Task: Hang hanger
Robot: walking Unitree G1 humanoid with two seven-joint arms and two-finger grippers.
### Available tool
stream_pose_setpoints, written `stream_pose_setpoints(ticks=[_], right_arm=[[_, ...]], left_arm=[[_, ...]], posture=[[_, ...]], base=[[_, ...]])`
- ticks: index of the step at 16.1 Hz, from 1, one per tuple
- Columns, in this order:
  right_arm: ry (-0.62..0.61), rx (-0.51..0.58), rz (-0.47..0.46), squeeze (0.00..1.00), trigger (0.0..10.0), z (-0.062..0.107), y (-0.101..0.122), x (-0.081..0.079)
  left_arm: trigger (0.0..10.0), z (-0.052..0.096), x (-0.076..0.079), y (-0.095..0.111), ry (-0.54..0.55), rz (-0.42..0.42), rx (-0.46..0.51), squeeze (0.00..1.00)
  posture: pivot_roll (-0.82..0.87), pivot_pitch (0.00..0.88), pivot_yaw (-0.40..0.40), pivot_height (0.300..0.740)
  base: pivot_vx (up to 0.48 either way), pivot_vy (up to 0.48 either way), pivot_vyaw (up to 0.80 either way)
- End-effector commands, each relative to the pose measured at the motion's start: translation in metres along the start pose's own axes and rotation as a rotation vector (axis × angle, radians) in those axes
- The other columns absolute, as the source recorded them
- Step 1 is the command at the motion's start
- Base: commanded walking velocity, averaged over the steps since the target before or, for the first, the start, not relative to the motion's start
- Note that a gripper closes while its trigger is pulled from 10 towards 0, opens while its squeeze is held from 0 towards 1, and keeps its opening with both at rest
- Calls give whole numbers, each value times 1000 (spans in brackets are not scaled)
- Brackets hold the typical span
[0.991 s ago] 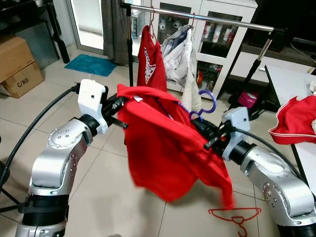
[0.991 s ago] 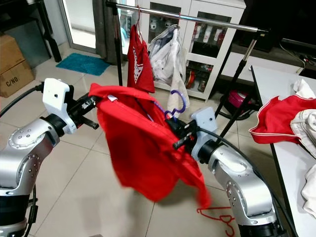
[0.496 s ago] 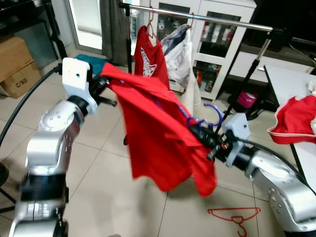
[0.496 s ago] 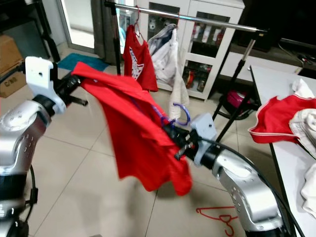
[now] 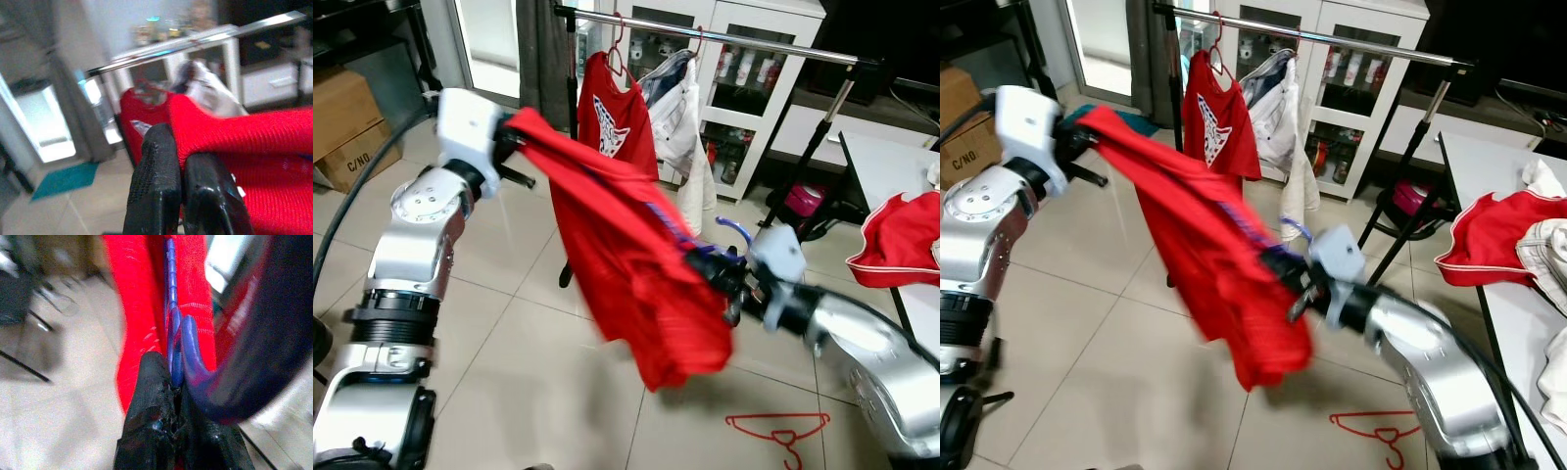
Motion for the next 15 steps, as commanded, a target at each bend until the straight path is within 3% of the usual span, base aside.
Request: stream_pose_setpoints(ticks=[1, 3, 4, 5, 6, 8, 10, 11, 13, 15], right_arm=[[-56, -98, -5, 0, 0, 4, -16, 11], [-52, -142, 65, 0, 0, -6, -6, 13], [-46, -155, 87, 0, 0, -8, -6, 13], [17, -236, 222, 0, 0, -11, -13, 7], [72, -264, 278, 0, 0, -12, -18, 0], [121, -263, 288, 0, 0, -13, -18, -8], [277, -192, 335, 0, 0, -2, -16, -30], [299, -143, 294, 0, 0, 3, -13, -34], [252, -39, 157, 0, 0, 8, -3, -26], [239, 27, 78, 0, 0, 15, 2, -21]], left_arm=[[0, 2, -2, 12, -5, -62, 26, 0], [0, -6, 34, -1, -117, -117, -16, 0], [0, -7, 38, -3, -129, -123, -20, 0], [0, -10, 54, -11, -180, -127, -45, 0], [0, -11, 59, -14, -201, -140, -61, 0], [0, -12, 58, -16, -200, -164, -73, 0], [0, -14, 33, -15, -106, -193, -86, 0], [0, -13, 11, -16, -23, -183, -101, 0], [0, -6, -22, -28, 89, -166, -165, 0], [0, 2, -39, -43, 148, -153, -220, 0]], posture=[[-118, 0, -73, 740], [-120, 0, -74, 740], [-120, 0, -74, 740], [-122, 0, -75, 740], [-119, 0, -76, 740], [-115, 0, -81, 740], [-115, 0, -78, 740], [-115, 0, -76, 740], [-117, 0, -72, 740], [-120, 0, -69, 740]], base=[[0, 0, 0], [0, 0, 0], [0, 0, 0], [0, 0, 0], [0, 0, 0], [0, 0, 0], [0, 0, 0], [0, 0, 0], [0, 0, 0], [0, 0, 0]])
Point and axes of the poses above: a point about 5 cm out from each wrist's last joint towards the gripper, its own z axis pointing back from the gripper into the wrist, its own y axis along the axis of the wrist's last joint, x = y × z, the point moved 5 cm from there along -z, pointing out of the wrist towards the gripper, and after that the axes turned 7 degrees about z, right-handed, at the moved point
